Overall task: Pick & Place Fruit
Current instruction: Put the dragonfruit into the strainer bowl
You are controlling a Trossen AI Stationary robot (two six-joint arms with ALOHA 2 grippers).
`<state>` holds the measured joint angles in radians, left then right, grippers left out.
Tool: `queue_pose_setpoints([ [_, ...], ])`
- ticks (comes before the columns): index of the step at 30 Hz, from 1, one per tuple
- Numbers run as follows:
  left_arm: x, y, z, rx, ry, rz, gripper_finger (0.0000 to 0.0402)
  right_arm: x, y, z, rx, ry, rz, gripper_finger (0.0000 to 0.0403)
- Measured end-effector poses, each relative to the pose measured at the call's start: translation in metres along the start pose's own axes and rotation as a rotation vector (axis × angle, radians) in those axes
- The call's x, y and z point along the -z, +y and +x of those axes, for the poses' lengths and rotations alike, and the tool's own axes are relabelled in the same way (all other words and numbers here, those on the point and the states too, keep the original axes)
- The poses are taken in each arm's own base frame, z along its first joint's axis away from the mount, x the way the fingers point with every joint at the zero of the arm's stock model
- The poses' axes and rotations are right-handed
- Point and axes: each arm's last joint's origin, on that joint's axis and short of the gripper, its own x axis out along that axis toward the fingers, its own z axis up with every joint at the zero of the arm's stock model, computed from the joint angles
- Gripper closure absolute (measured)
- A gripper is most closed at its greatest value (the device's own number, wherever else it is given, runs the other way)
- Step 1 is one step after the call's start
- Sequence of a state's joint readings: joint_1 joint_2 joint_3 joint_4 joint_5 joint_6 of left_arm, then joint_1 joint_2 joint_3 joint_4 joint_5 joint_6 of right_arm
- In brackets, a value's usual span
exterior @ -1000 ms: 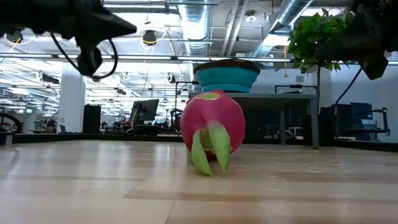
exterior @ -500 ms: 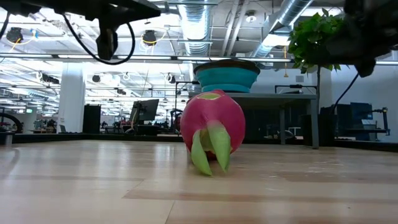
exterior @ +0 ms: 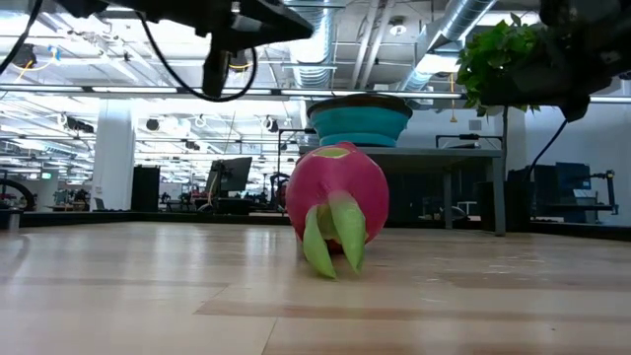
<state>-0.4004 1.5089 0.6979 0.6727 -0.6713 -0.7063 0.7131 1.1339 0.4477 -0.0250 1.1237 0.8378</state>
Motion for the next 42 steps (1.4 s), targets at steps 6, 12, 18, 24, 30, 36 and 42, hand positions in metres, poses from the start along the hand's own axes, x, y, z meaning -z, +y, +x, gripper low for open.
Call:
queue_pose_setpoints([
  [6, 0.013, -0.029, 0.017, 0.025, 0.042, 0.018, 0.0401, 0.002, 0.003, -0.006, -0.032, 0.005, -0.008, 0.0403],
  [12, 0.024, -0.078, 0.034, 0.034, 0.077, 0.046, 0.0401, 0.004, 0.005, -0.012, -0.067, 0.012, -0.017, 0.0403],
  [18, 0.043, -0.111, 0.052, 0.019, 0.123, 0.060, 0.0401, 0.006, 0.005, -0.013, -0.070, 0.016, -0.031, 0.0403],
  [24, 0.077, -0.114, 0.061, -0.060, 0.209, -0.055, 0.0401, 0.007, 0.004, -0.013, -0.064, 0.021, -0.049, 0.0403],
  [30, 0.107, -0.097, 0.053, -0.205, 0.415, -0.228, 0.0401, 0.008, 0.003, -0.013, -0.076, 0.047, -0.067, 0.0403],
  [36, 0.098, -0.078, 0.041, -0.433, 0.569, -0.294, 0.0401, 0.011, -0.001, -0.013, -0.054, 0.070, -0.078, 0.0403],
  [42, 0.086, -0.063, 0.055, -0.494, 0.573, -0.321, 0.0400, 0.014, -0.006, -0.013, -0.029, 0.087, -0.081, 0.0403],
])
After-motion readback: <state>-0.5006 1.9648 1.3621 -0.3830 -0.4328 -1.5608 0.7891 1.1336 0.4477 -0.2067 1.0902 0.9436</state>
